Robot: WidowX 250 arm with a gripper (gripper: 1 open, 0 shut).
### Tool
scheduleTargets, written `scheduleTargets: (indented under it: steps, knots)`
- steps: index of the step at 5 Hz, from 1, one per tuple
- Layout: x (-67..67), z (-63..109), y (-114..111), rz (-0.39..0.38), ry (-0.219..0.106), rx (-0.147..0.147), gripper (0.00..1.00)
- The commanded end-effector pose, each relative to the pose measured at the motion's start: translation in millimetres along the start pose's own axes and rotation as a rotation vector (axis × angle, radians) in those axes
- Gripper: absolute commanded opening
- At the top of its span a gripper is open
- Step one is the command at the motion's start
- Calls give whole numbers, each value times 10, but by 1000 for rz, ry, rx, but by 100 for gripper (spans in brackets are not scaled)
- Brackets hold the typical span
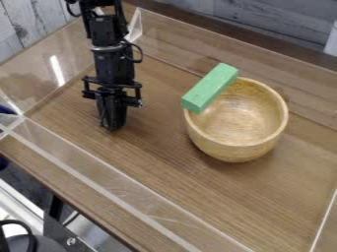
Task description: Remove the green block from inside the brown bowl and put it on the table
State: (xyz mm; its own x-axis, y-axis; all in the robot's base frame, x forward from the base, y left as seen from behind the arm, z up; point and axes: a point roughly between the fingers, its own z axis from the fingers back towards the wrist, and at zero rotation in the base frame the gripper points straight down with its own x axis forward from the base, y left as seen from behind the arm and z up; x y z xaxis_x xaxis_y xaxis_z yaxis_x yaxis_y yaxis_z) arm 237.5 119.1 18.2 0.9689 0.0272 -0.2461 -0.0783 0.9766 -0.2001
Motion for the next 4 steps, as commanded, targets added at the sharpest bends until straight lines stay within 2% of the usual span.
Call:
scheduleTargets:
  steps: [1, 3, 4]
  knots:
    - [2, 123, 23, 12, -54, 46, 0]
    - [85, 151, 1, 41, -53, 41, 0]
    - [82, 131, -39, 51, -50, 58, 0]
